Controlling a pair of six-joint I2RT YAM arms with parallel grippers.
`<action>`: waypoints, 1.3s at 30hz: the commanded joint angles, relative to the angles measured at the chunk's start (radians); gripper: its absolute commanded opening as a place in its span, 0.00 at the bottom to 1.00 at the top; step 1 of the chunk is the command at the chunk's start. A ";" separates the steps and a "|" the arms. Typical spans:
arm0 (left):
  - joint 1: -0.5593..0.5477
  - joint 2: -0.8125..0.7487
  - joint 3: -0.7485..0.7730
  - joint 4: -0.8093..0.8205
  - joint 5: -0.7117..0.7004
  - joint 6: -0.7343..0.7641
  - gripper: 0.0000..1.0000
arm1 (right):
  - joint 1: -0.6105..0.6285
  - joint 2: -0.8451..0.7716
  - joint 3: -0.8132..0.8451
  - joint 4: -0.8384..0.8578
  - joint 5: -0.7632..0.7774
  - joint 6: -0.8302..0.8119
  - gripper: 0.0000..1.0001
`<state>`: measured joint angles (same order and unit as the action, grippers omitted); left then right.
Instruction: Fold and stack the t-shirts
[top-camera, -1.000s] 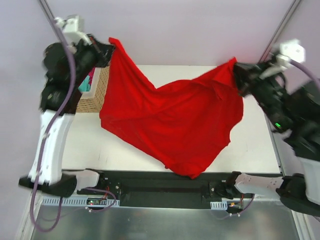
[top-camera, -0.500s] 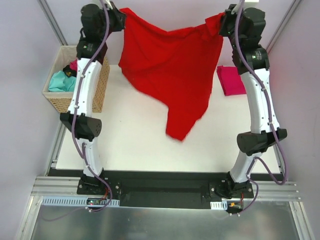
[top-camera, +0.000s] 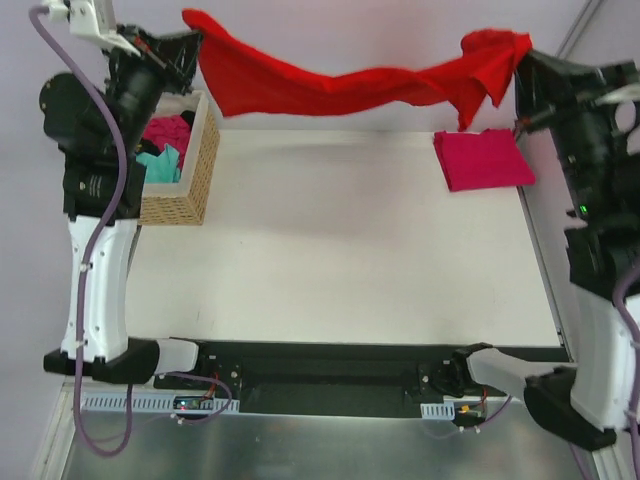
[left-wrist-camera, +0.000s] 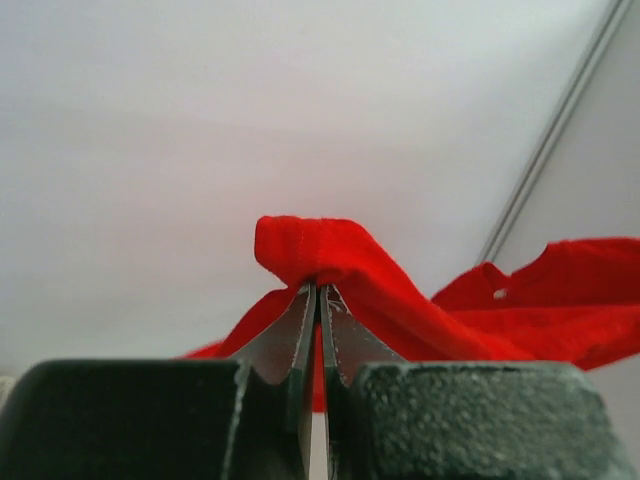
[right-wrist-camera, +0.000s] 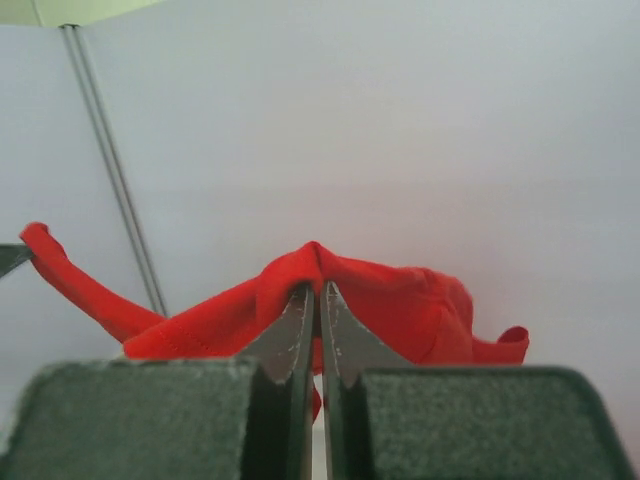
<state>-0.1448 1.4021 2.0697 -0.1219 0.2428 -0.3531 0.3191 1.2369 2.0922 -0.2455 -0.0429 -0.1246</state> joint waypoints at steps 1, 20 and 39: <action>-0.013 -0.165 -0.357 0.070 0.018 -0.021 0.00 | 0.017 -0.166 -0.351 0.019 -0.032 0.043 0.01; -0.251 -0.555 -1.228 0.236 -0.146 -0.077 0.99 | 0.075 -0.694 -1.015 -0.222 0.136 0.155 0.96; -0.199 0.550 -0.455 -0.013 -0.083 -0.035 0.99 | 0.023 0.357 -0.578 -0.158 0.164 0.131 0.96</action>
<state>-0.3645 1.8408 1.5208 -0.0864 0.1047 -0.3813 0.3820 1.5558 1.3758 -0.4366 0.1146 0.0109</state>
